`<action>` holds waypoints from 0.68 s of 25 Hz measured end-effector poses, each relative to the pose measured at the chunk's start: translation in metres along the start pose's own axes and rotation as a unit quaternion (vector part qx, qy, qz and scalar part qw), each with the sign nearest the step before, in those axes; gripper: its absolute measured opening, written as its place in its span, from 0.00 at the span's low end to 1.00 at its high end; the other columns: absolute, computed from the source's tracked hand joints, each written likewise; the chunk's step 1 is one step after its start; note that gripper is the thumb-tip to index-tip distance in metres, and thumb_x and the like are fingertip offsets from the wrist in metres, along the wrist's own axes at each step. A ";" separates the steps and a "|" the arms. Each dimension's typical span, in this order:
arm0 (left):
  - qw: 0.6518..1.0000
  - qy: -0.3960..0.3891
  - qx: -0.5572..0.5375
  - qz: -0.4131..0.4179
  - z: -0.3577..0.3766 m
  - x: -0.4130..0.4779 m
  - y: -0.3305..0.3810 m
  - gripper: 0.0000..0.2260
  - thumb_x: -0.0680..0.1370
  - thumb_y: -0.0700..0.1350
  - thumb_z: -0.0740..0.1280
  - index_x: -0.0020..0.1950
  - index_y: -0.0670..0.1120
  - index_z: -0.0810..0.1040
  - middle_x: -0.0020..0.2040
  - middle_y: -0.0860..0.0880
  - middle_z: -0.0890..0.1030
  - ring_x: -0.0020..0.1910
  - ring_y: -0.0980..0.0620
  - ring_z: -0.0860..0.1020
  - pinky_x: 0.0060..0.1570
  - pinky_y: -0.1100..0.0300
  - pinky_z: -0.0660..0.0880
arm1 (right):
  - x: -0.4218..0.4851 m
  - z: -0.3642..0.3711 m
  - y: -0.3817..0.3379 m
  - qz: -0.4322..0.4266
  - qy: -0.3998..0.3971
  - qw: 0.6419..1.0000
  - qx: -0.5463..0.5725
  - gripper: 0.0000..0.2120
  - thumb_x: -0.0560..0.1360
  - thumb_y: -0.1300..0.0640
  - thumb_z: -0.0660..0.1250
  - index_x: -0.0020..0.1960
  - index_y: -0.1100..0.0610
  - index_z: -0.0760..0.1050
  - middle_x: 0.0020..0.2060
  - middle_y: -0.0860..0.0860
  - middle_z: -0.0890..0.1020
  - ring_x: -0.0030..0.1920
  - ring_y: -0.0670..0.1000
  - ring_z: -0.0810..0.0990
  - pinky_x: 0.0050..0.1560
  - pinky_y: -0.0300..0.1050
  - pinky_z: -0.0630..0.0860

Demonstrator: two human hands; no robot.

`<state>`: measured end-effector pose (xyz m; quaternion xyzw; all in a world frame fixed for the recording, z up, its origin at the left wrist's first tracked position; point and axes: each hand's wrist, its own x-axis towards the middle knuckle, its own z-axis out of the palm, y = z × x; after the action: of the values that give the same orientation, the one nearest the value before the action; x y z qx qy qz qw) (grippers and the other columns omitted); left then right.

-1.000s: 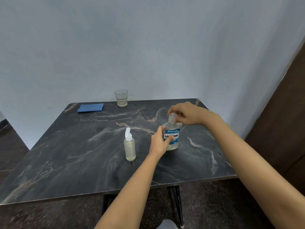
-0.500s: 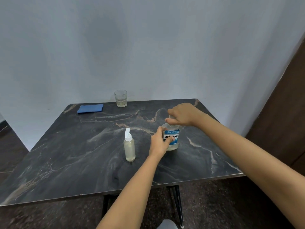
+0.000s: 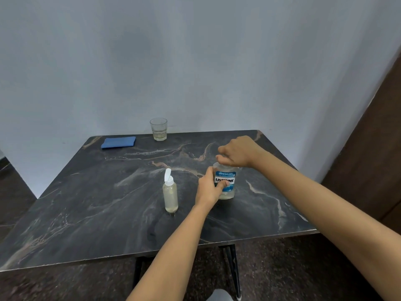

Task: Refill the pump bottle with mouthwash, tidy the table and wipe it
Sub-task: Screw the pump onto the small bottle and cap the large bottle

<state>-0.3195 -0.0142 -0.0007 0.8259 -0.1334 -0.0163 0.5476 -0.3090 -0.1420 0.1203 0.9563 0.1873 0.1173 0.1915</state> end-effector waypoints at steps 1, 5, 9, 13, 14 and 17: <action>1.000 0.008 0.009 0.003 0.001 0.001 -0.002 0.16 0.76 0.42 0.70 0.62 0.46 0.70 0.61 0.47 0.79 0.61 0.50 0.78 0.58 0.57 0.76 | -0.002 0.001 -0.003 0.027 0.000 1.000 0.010 0.21 0.80 0.45 0.50 0.33 0.55 0.63 0.24 0.48 0.66 0.26 0.49 0.66 0.29 0.41 0.62; 0.998 0.048 0.026 0.006 0.009 -0.006 0.000 0.16 0.76 0.42 0.70 0.61 0.46 0.70 0.59 0.47 0.80 0.59 0.50 0.79 0.56 0.57 0.76 | -0.005 0.001 -0.016 0.133 -0.010 0.990 0.038 0.21 0.79 0.45 0.50 0.33 0.56 0.66 0.26 0.49 0.66 0.29 0.50 0.70 0.28 0.40 0.62; 0.998 0.061 0.006 0.007 0.013 -0.008 -0.001 0.15 0.76 0.43 0.71 0.60 0.46 0.70 0.57 0.46 0.80 0.57 0.48 0.79 0.56 0.52 0.77 | -0.004 0.002 -0.028 0.233 -0.030 0.966 0.110 0.17 0.79 0.44 0.52 0.47 0.56 0.72 0.33 0.52 0.72 0.37 0.54 0.73 0.35 0.43 0.67; 1.000 0.011 0.023 0.008 -0.021 -0.025 0.011 0.23 0.74 0.39 0.72 0.66 0.43 0.67 0.62 0.45 0.76 0.62 0.48 0.75 0.61 0.54 0.72 | -0.010 -0.018 -0.053 0.261 -0.054 0.957 0.113 0.28 0.76 0.34 0.54 0.59 0.57 0.72 0.48 0.56 0.80 0.46 0.56 0.78 0.40 0.46 0.70; 0.999 0.012 0.033 0.008 -0.026 -0.020 0.018 0.24 0.74 0.37 0.71 0.67 0.43 0.67 0.64 0.45 0.74 0.63 0.48 0.74 0.61 0.54 0.71 | -0.011 -0.017 -0.051 0.281 -0.059 0.951 0.113 0.31 0.75 0.32 0.55 0.61 0.58 0.70 0.52 0.56 0.80 0.51 0.57 0.79 0.42 0.48 0.71; 0.996 0.047 0.053 0.057 -0.057 -0.002 0.051 0.22 0.75 0.34 0.67 0.68 0.43 0.69 0.65 0.44 0.74 0.64 0.47 0.74 0.61 0.56 0.71 | -0.017 -0.025 -0.046 0.307 0.044 0.944 0.110 0.26 0.77 0.41 0.59 0.64 0.61 0.68 0.58 0.59 0.76 0.59 0.59 0.73 0.51 0.51 0.73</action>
<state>-0.3224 0.0188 0.0685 0.8448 -0.1551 0.0607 0.5085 -0.3462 -0.1011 0.1214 0.9764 -0.0952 0.1914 0.0317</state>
